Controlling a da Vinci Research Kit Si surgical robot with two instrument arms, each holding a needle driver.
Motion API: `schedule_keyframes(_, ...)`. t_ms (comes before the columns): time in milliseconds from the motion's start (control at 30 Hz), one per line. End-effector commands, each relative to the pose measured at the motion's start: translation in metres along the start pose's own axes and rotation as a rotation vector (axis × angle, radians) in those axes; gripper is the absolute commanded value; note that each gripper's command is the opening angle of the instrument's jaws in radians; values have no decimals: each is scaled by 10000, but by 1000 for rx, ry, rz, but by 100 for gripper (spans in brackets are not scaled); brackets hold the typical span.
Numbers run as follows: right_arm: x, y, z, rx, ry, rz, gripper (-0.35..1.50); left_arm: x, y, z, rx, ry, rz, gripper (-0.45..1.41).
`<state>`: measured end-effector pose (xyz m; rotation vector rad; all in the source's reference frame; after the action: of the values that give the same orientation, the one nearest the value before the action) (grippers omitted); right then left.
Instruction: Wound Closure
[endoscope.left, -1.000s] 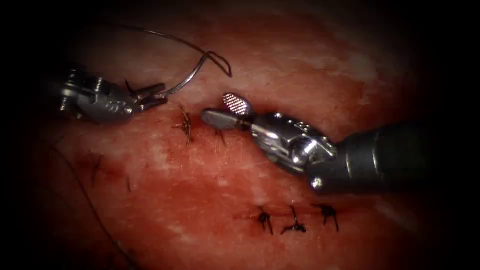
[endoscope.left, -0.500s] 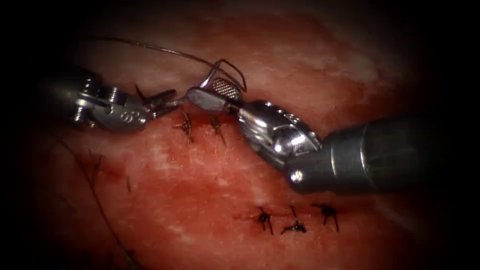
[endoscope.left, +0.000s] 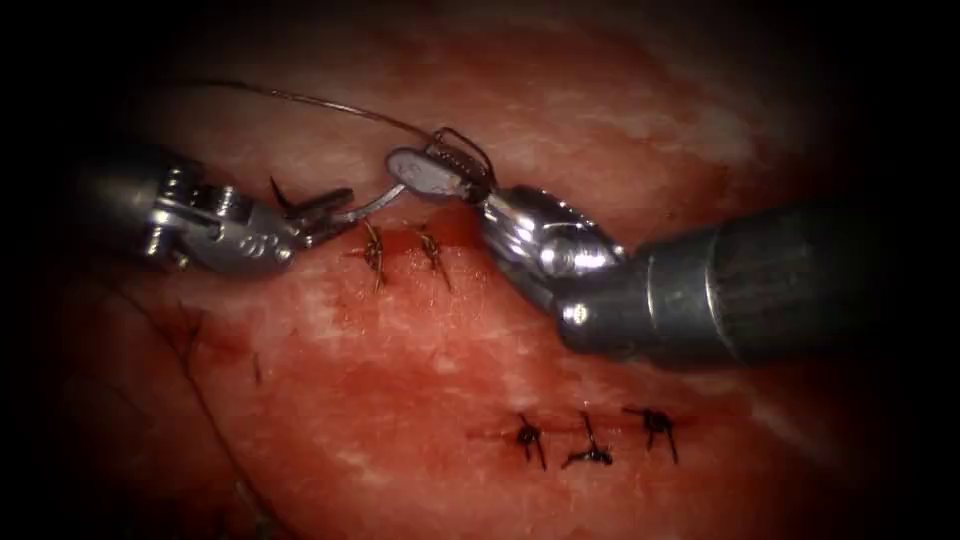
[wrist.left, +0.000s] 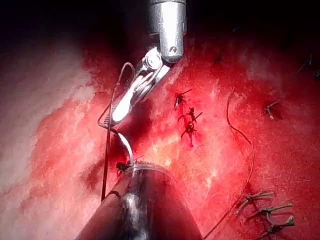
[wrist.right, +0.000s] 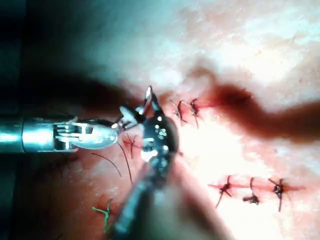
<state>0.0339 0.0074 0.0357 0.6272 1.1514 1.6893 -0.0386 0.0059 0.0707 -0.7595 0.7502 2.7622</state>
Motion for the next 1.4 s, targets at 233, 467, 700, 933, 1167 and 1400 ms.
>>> schedule_keyframes(233, -15, 7, 13, 9, -16, 24, 98, 5, 10, 0, -2, 5, 16, -45)
schedule_keyframes(467, -16, 5, 19, -1, -26, 77, -35, 9, 11, -3, 3, 8, 32, -45)
schedule_keyframes(700, -8, 12, 12, -21, -23, -67, -35, 13, 8, -3, -22, 54, 12, 27)
schedule_keyframes(933, -1, 19, -1, 43, -76, -420, -35, 20, 4, -14, -270, 217, -314, 51)
schedule_keyframes(1167, 11, 26, -19, 152, -163, -582, -35, 29, -12, -32, -421, 207, -520, 47)
schedule_keyframes(1400, 28, 23, -31, 347, -352, -1055, -35, 39, -27, -35, -612, 197, -681, 52)
